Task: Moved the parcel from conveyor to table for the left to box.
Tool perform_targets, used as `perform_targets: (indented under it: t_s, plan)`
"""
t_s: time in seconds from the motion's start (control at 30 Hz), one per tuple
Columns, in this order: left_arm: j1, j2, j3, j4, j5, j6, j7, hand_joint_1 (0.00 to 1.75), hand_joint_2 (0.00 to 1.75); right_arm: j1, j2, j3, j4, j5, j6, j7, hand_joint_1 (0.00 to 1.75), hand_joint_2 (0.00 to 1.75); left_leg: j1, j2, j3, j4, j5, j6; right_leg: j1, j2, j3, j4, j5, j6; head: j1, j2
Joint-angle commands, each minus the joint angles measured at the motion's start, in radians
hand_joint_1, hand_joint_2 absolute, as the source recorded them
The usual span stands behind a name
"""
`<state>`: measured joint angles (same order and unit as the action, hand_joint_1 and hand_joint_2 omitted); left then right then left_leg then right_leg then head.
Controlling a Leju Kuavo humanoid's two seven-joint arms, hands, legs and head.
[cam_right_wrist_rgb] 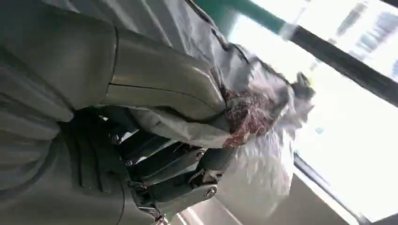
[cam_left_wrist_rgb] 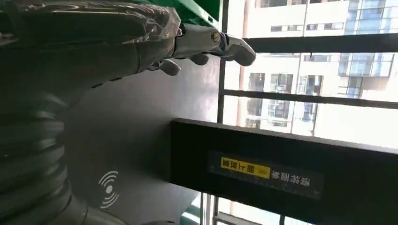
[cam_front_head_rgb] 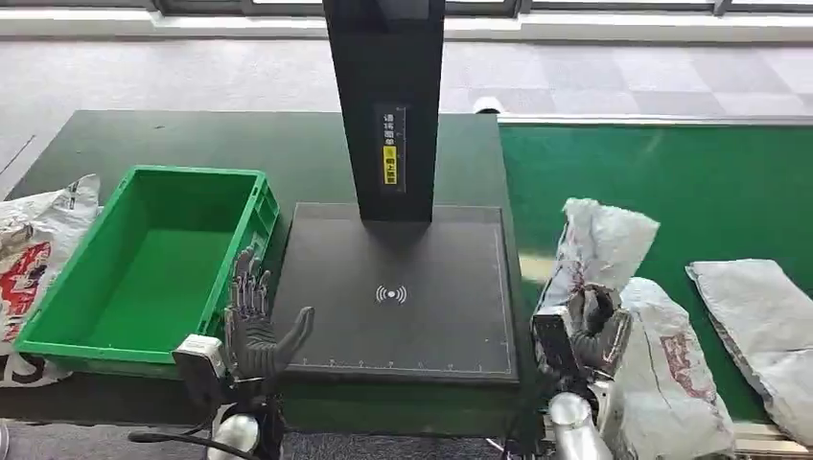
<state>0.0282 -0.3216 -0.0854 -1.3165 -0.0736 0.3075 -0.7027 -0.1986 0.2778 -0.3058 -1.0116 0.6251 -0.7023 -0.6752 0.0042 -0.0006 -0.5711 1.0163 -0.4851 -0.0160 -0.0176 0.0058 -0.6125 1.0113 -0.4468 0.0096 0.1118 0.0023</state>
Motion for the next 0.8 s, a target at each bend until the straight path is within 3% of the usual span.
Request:
perform_targets:
  t_s: [0.03, 0.47, 0.57, 0.8]
  plan:
    - [-0.033, 0.009, 0.02, 0.038, 0.005, -0.002, 0.005, 0.0, 1.75, 0.074, 0.071, 0.121, -0.437, 0.015, 0.004, -0.023, 1.75, 1.75, 0.0, -0.001, 0.003, 0.0, -0.001, -0.001, 0.001, -0.001, 0.003, 0.0, -0.001, -0.001, 0.0, 0.0]
    - [-0.046, 0.009, 0.027, 0.05, -0.003, -0.018, 0.005, 0.0, 1.75, 0.095, 0.071, 0.126, -0.444, 0.012, 0.004, -0.023, 1.75, 1.75, 0.001, -0.002, 0.008, -0.002, -0.001, -0.001, 0.001, -0.002, 0.009, -0.002, -0.002, -0.002, 0.0, 0.0]
    - [-0.051, 0.009, 0.028, 0.055, -0.007, -0.025, 0.005, 0.0, 1.75, 0.089, 0.043, 0.216, -0.379, -0.031, 0.007, -0.023, 1.75, 1.75, 0.001, -0.002, 0.007, -0.002, -0.001, -0.001, 0.001, -0.002, 0.008, -0.002, -0.002, -0.002, 0.0, 0.0]
    - [-0.051, 0.009, 0.028, 0.055, -0.007, -0.025, 0.005, 0.0, 1.75, 0.089, 0.043, 0.216, -0.379, -0.031, 0.007, -0.023, 1.75, 1.75, 0.002, -0.003, 0.007, -0.002, 0.0, 0.0, 0.002, -0.002, 0.008, -0.002, -0.001, -0.002, 0.0, 0.0]
